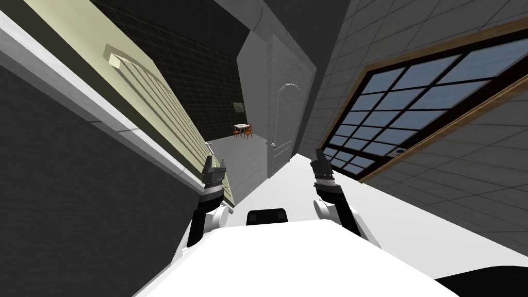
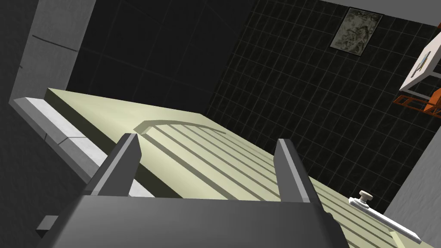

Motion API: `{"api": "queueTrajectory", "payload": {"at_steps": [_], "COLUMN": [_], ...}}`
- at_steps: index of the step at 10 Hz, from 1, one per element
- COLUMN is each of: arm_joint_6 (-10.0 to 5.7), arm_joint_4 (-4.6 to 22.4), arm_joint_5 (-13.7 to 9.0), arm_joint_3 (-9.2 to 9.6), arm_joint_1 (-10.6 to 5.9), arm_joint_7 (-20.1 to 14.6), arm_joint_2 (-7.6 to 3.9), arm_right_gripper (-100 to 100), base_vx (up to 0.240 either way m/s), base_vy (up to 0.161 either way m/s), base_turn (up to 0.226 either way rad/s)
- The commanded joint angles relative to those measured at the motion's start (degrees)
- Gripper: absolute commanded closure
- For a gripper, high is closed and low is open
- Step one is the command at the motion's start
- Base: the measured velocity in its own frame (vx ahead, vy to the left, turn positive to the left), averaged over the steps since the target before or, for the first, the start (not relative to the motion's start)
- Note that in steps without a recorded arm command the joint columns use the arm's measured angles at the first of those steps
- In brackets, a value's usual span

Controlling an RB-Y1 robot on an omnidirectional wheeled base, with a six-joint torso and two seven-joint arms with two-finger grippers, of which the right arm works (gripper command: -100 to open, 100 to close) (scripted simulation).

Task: Push the door open

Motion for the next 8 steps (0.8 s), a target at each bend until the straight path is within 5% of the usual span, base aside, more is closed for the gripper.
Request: {"api": "queueTrajectory", "payload": {"at_steps": [1, 8], "arm_joint_6": [0.22, 1.25], "arm_joint_4": [1.66, 9.21], "arm_joint_5": [-0.15, -0.86], "arm_joint_3": [0.71, 3.92], "arm_joint_1": [-0.79, -4.38], "arm_joint_7": [-0.37, -2.07], "arm_joint_2": [-0.3, -1.4], "arm_right_gripper": [-100, -100], "base_vx": [0.157, 0.052], "base_vy": [-0.036, -0.094], "base_turn": [0.07, 0.088]}}
